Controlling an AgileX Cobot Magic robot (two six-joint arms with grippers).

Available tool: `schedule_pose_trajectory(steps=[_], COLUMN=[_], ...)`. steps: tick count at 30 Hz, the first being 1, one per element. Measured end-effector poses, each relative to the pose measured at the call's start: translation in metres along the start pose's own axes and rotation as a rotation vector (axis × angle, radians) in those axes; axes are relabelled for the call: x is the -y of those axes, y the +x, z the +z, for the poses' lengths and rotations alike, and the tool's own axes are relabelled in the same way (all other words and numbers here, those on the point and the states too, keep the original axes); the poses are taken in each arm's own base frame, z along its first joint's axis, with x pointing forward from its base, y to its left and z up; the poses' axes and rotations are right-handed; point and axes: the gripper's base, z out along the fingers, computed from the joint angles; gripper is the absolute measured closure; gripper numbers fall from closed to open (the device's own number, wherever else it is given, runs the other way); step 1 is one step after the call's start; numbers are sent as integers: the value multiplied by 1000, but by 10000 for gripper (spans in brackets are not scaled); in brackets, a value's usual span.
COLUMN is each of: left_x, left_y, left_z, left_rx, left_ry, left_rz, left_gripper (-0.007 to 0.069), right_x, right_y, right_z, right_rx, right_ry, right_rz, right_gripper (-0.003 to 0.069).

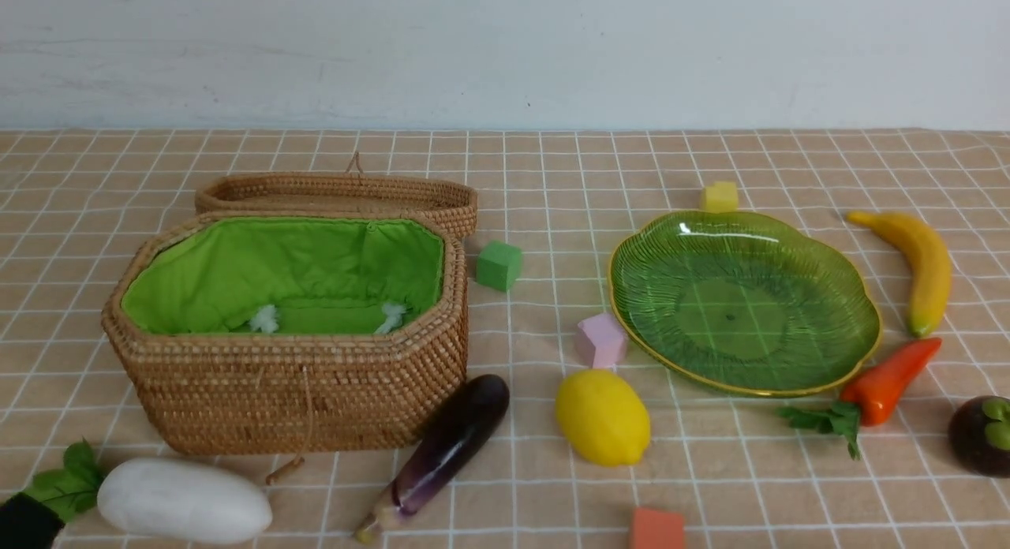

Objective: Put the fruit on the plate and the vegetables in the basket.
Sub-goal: Take a daikon with your left arm and place it on the basket on the left.

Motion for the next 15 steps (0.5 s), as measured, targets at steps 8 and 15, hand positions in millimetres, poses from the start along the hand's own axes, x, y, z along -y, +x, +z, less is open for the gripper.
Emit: schedule_pose_trajectory(steps=[8, 15], left_x=[46, 65], left_y=[-18, -22], left_z=[0, 16], left_rx=[-272, -571], left_ry=[5, 13], left_rz=[267, 525], left_gripper=[638, 638], right_x=[-5, -9], right_y=[-11, -19], right_z=[0, -2], right_rx=[134, 184], right_ry=[-80, -175], right_rz=[317, 722], right_gripper=[417, 429])
